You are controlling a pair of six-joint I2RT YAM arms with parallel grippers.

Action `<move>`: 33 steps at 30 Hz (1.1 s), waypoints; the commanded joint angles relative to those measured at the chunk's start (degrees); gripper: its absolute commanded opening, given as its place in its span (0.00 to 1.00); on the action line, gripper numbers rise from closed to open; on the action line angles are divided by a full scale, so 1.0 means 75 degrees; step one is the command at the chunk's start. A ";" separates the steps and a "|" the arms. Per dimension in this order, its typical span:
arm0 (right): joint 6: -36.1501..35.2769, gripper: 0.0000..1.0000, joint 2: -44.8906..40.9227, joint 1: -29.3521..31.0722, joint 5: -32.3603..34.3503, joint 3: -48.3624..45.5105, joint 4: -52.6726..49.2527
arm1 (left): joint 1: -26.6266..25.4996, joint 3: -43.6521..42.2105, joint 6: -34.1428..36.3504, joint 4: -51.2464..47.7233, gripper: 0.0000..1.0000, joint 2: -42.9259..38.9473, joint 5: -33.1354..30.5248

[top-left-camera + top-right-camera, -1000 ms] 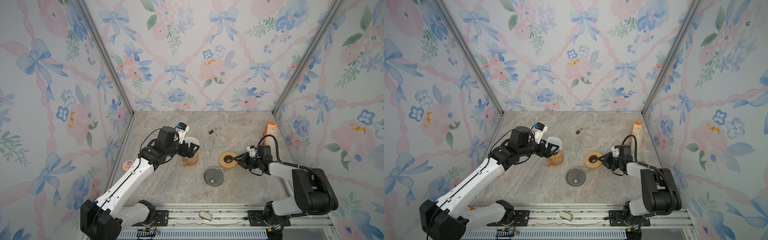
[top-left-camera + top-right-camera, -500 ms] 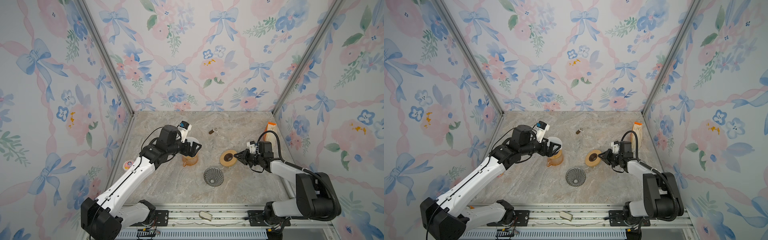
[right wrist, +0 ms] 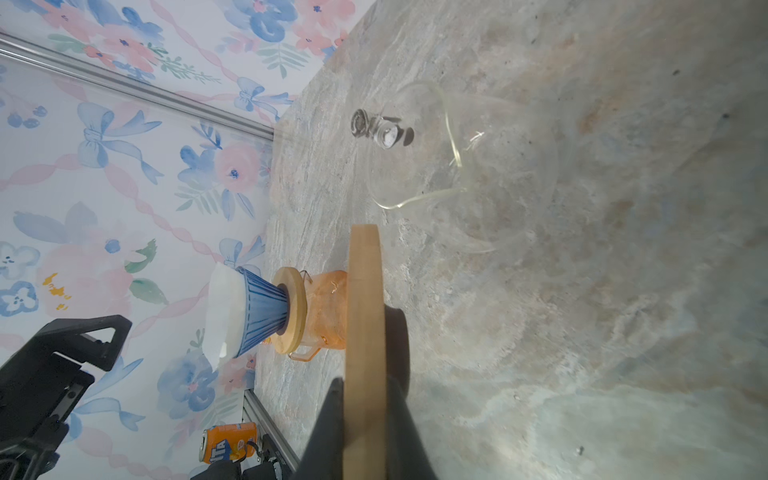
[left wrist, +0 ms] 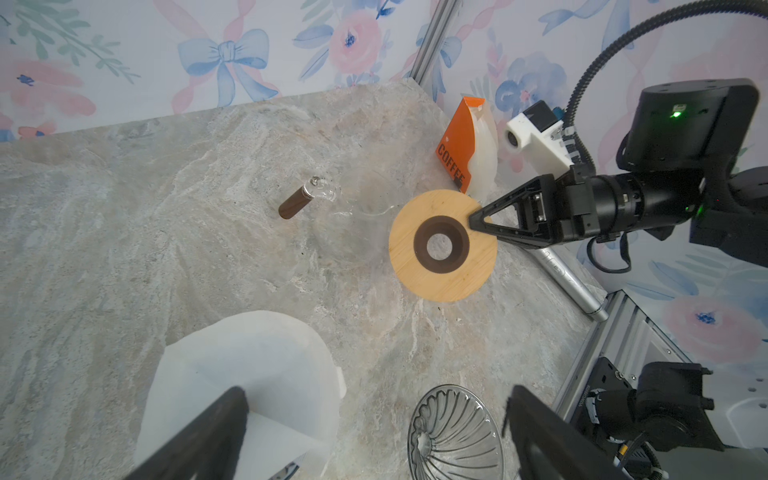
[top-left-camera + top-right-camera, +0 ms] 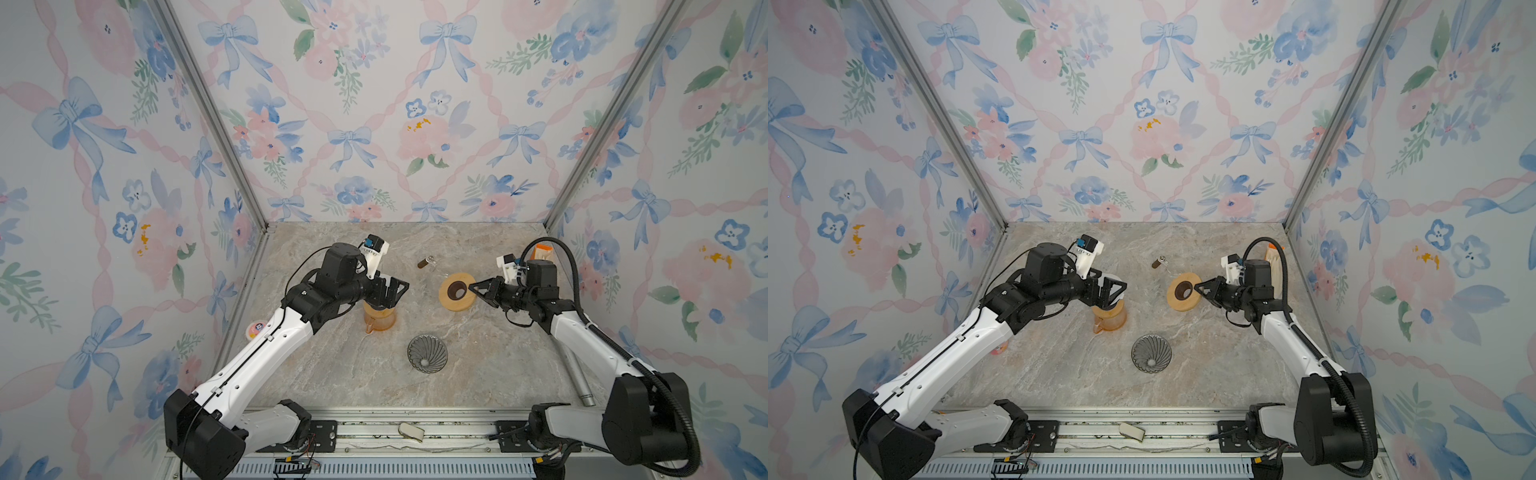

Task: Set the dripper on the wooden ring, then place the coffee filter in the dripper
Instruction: 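Lift the wooden ring lid and carry it toward the left gripper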

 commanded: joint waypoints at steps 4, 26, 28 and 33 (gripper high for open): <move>0.0898 0.00 0.0009 0.0091 -0.0119 0.0178 0.2180 | -0.0038 0.0494 0.0278 0.0091 0.98 0.0318 -0.0382; 0.3149 0.00 0.2888 0.0029 -0.0023 0.1215 0.4633 | -0.0022 0.1074 0.0574 0.0073 0.98 0.1222 -0.0432; 0.3148 0.00 0.3039 0.0014 -0.0056 0.1235 0.4587 | -0.0014 0.1048 0.0574 0.0079 0.98 0.1222 -0.0421; 0.3038 0.00 0.3276 -0.0005 -0.0069 0.1292 0.4409 | 0.0002 0.0977 0.0562 0.0081 0.98 0.1209 -0.0409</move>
